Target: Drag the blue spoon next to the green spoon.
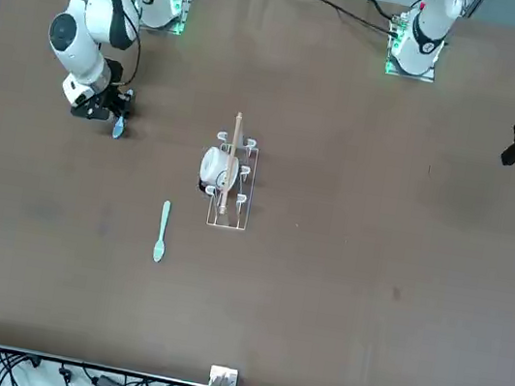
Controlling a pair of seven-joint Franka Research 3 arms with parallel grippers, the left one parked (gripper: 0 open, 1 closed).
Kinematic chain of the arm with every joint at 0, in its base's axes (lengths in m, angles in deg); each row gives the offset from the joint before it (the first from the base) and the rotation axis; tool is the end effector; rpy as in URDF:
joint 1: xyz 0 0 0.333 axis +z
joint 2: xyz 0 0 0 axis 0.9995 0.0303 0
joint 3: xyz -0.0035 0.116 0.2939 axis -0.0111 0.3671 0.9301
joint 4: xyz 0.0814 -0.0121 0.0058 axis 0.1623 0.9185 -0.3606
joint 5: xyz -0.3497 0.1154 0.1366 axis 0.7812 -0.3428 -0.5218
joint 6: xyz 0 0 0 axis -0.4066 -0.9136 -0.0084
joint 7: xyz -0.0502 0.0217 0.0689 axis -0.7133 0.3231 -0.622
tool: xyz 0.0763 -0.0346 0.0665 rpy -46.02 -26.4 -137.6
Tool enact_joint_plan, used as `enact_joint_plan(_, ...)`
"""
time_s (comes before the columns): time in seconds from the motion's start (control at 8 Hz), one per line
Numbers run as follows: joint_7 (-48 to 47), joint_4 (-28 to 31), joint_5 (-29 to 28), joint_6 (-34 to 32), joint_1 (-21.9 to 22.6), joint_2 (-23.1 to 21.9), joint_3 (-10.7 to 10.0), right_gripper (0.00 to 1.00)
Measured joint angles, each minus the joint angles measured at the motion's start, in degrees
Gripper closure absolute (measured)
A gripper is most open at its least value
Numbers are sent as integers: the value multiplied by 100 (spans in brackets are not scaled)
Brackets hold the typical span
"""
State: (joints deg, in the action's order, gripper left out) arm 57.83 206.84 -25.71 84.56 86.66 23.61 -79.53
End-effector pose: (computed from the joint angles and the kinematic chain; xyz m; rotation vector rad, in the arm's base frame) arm 0.4011 -0.0148 0.2127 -3.1378 -0.0226 0.0745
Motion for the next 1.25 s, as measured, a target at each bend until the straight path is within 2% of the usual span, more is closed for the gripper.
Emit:
enact_joint_plan(0.38,0,-534,0,-797,5,-498,0,86)
enact_joint_plan(0.62,-44,-1159,0,-1388,44,-572,1,86)
enact_joint_plan(0.88,-273,-2012,-3,-2092,187,-406,8,86)
enact_joint_plan(1.25,-871,-3333,-6,-2858,507,214,25,86)
